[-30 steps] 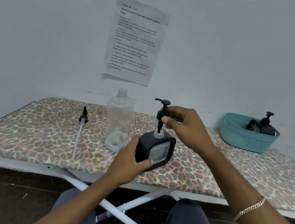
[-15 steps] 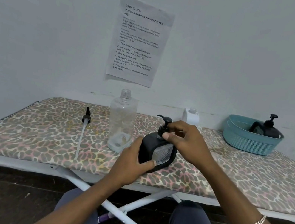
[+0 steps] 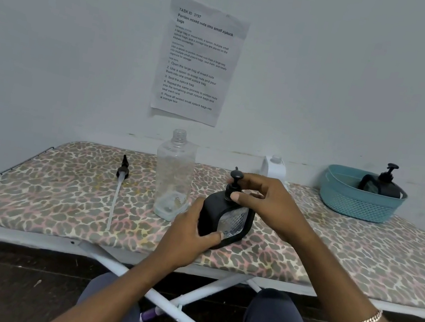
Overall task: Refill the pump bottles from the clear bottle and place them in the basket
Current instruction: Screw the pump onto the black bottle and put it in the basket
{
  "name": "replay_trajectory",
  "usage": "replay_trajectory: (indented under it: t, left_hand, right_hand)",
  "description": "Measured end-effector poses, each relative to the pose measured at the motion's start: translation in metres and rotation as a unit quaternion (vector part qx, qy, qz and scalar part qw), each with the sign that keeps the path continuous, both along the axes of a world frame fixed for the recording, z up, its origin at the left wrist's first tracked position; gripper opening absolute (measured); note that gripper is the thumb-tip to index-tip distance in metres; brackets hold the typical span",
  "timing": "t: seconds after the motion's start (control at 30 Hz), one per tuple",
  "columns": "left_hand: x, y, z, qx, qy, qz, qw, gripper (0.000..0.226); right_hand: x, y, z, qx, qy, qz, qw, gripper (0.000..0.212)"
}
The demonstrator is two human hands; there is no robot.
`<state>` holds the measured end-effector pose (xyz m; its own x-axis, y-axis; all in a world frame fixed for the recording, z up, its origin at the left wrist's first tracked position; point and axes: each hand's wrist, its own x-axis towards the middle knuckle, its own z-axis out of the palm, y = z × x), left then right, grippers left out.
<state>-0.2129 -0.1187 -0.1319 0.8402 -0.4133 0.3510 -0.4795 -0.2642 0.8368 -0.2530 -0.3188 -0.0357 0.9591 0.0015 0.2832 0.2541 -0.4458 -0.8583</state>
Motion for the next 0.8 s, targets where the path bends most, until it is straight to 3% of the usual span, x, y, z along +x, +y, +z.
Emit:
replay_trajectory:
  t: [0.17, 0.33, 0.6, 0.8]
  left_hand:
    - [0.001, -0.001, 0.000, 0.003, -0.002, 0.002, 1.000, 0.052]
    - [0.001, -0.001, 0.000, 0.004, -0.004, 0.004, 1.000, 0.054]
    - [0.000, 0.000, 0.000, 0.005, -0.002, 0.002, 1.000, 0.051]
    - [-0.001, 0.000, 0.001, 0.001, -0.001, 0.001, 1.000, 0.055]
  right_hand:
    - [0.003, 0.004, -0.004, -0.012, -0.014, -0.039, 0.999, 0.020]
    - [0.006, 0.014, -0.012, -0.034, -0.041, -0.109, 0.993, 0.040]
    - [0.005, 0.002, -0.002, 0.017, 0.007, 0.023, 1.000, 0.026]
    - [0.007, 0.008, -0.007, -0.005, -0.021, -0.049, 0.999, 0.018]
